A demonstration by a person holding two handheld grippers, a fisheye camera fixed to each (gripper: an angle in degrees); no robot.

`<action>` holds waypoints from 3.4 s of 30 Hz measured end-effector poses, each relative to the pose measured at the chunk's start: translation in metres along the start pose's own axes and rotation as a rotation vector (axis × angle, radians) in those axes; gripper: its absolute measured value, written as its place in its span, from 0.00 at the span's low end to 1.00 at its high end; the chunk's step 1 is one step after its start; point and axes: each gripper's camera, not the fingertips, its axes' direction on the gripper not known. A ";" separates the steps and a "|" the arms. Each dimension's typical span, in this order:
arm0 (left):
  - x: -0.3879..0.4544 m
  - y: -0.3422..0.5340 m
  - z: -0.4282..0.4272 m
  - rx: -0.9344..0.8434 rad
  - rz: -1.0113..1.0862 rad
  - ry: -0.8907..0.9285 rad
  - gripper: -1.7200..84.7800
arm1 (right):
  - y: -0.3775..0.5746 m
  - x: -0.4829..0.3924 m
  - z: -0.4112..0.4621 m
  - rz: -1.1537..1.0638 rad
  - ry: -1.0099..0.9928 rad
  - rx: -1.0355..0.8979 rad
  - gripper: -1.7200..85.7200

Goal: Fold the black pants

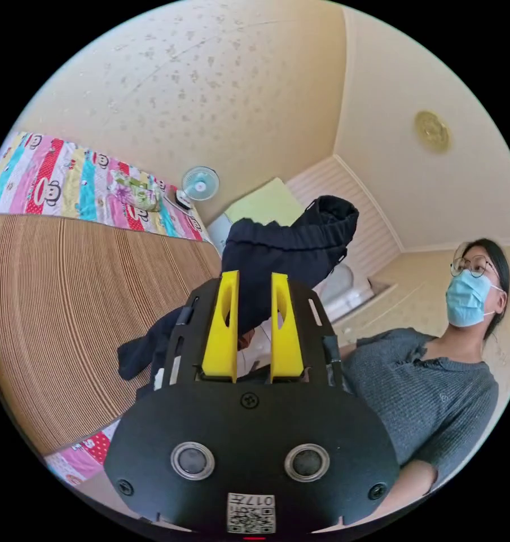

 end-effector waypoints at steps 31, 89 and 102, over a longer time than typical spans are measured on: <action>0.227 -0.064 0.019 0.266 1.131 1.237 0.11 | 0.060 -0.156 0.005 0.004 0.033 -0.342 0.03; 0.310 0.043 -0.234 0.234 -0.772 -0.520 0.17 | -0.035 -0.023 0.146 0.871 -0.028 -1.217 0.05; 0.159 -0.163 -0.279 -0.111 -0.774 -0.643 0.21 | -0.021 -0.268 -0.311 1.570 0.454 0.360 0.02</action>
